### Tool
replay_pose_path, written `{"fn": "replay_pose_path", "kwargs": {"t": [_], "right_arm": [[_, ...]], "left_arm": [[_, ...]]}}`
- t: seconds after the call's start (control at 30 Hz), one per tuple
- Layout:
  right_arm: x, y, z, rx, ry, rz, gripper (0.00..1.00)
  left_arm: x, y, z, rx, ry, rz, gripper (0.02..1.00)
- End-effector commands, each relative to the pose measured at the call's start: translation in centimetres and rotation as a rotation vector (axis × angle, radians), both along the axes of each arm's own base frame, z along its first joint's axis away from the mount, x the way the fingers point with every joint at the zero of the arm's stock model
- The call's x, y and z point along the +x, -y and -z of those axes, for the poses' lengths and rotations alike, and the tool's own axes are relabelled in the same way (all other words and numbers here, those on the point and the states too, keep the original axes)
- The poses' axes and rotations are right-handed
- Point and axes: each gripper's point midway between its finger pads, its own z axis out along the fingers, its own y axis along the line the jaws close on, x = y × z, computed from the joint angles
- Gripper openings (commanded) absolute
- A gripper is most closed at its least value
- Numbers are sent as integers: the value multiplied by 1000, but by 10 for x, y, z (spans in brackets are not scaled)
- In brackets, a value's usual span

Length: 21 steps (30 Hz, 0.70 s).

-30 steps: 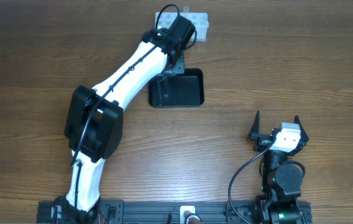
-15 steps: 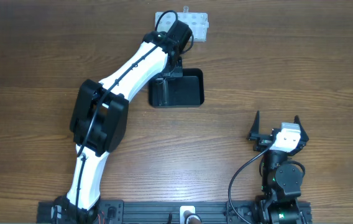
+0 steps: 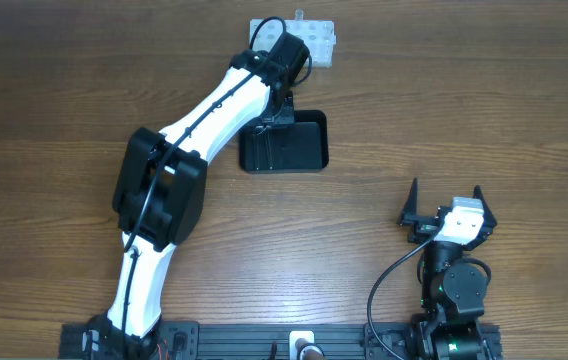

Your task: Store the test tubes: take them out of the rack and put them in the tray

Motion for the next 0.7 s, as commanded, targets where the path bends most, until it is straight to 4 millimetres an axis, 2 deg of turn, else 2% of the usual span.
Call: {"fn": "replay_pose_path", "kwargs": {"t": [0.03,0.07,0.1,0.2,0.33,0.37,0.43,0.47,0.5,0.57,0.7], "right_arm": [[-1,4,2,-5,0,19,991],[-1,4,2,-5,0,19,993],[-1,4,2,-5,0,19,993],[-1,4,2,-5,0,19,993],[-1,4,2,-5,0,19,993],[-1,4,2,-5,0,19,993],[-1,4,2,-5,0,19,991],[-1,4,2,-5,0,19,993],[-1,4,2,-5,0,19,993],[-1,4,2,-5,0,19,993],[-1,4,2,-5,0,19,991]], "left_arm": [[7,2,-32,-16,83,9,408],[10,2,-55,-16,141,7,413],[12,2,-67,-15,172,6,413],[16,-7,-143,-1,370,-13,437],[13,-13,-256,-24,655,103,581],[12,-16,-272,-26,693,120,634],[4,-33,-323,-36,813,140,691],[1,-39,-335,-37,843,138,702],[-5,-54,-355,-36,887,126,709],[-14,-80,-374,-32,937,87,737],[-28,-120,-387,-27,995,87,770]]}}
